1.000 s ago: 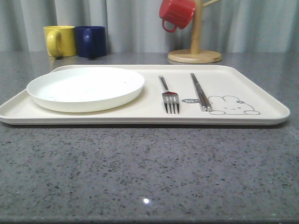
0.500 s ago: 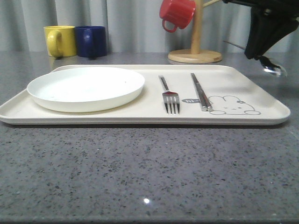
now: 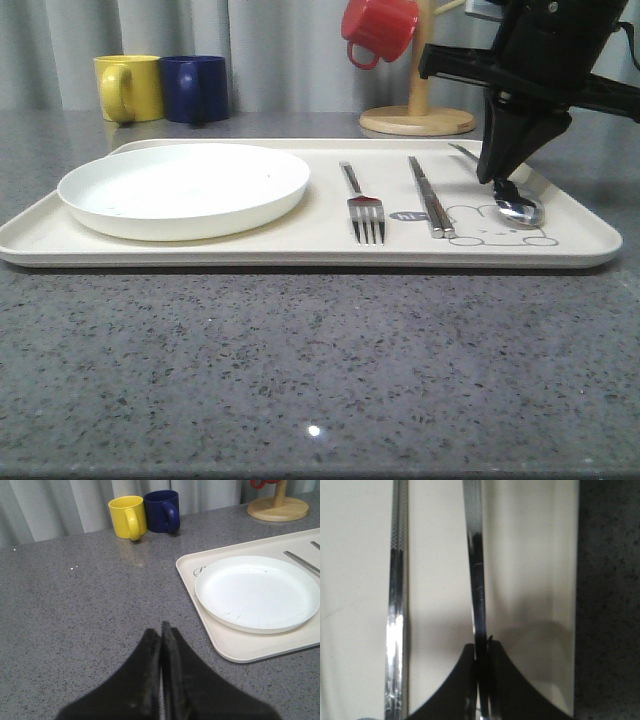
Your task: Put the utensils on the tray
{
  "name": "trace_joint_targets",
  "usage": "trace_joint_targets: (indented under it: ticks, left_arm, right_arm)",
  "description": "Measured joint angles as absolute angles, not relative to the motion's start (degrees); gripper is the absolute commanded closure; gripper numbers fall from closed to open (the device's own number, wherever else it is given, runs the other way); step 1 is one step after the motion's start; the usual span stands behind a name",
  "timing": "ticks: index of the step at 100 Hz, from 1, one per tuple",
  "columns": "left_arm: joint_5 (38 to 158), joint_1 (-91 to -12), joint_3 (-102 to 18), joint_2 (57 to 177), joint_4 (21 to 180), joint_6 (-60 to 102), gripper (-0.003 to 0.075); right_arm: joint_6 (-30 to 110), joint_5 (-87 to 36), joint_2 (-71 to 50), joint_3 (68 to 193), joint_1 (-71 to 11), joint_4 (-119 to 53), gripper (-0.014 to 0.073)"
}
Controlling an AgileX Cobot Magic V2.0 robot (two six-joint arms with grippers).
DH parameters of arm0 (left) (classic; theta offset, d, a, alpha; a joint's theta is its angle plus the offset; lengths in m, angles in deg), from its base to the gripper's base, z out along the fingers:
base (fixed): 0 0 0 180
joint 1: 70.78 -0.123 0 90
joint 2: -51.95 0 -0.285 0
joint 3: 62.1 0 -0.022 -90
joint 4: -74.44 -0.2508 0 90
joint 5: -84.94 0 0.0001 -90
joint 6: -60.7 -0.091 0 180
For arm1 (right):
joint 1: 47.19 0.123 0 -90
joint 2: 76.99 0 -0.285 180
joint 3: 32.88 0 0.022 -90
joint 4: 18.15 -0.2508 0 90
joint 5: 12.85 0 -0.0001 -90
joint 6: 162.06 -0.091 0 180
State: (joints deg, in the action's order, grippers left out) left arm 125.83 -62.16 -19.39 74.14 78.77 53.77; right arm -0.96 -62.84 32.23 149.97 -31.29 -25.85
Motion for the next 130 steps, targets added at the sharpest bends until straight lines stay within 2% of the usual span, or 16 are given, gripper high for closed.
trace_joint_targets:
  ticks: [7, 14, 19, 31, 38, 63, 70, 77, 95, 110, 130]
  left_arm:
    - [125.83, -62.16, -19.39, 74.14, 78.77, 53.77, 0.0739]
    - [125.83, -62.16, -19.39, 74.14, 78.77, 53.77, 0.0739]
    - [125.83, -62.16, -19.39, 74.14, 78.77, 53.77, 0.0739]
    - [125.83, -62.16, -19.39, 74.14, 78.77, 53.77, 0.0739]
    - [125.83, -62.16, -19.39, 74.14, 78.77, 53.77, 0.0739]
    - [125.83, -62.16, -19.29, 74.14, 78.77, 53.77, 0.0739]
    - [125.83, -62.16, -19.29, 74.14, 78.77, 53.77, 0.0739]
    - [125.83, -62.16, -19.29, 74.14, 78.77, 53.77, 0.0739]
    - [125.83, -62.16, -19.29, 74.14, 78.77, 53.77, 0.0739]
    - [125.83, -62.16, -19.29, 74.14, 78.77, 53.77, 0.0739]
    - [125.83, -62.16, -19.29, 74.14, 78.77, 53.77, 0.0739]
  right_arm:
    - [-1.07, -62.84, 32.49, 149.97, -31.29, -25.15, 0.0649]
    - [-1.07, -62.76, 32.49, 149.97, -31.29, -24.81, 0.0598]
    - [-1.07, -62.76, 32.49, 149.97, -31.29, -24.68, 0.0536]
    - [-1.07, -62.71, 32.49, 149.97, -31.29, -24.32, 0.0329]
    - [-1.07, -62.48, 32.49, 149.97, -31.29, -24.32, 0.0251]
    - [-1.07, -60.70, 32.05, 149.97, -31.29, -23.77, 0.0231]
    - [-0.96, -60.17, 30.92, 149.97, -31.29, -22.82, 0.0246]
    - [0.64, -59.76, 28.97, 149.97, -31.29, -22.27, 0.0323]
    - [10.42, -59.51, 22.78, 149.97, -31.29, -21.66, 0.0670]
    - [16.78, -58.96, 17.53, 148.25, -31.56, -21.55, 0.0662]
    - [18.69, -56.54, 10.32, 141.38, -34.77, -21.33, 0.0662]
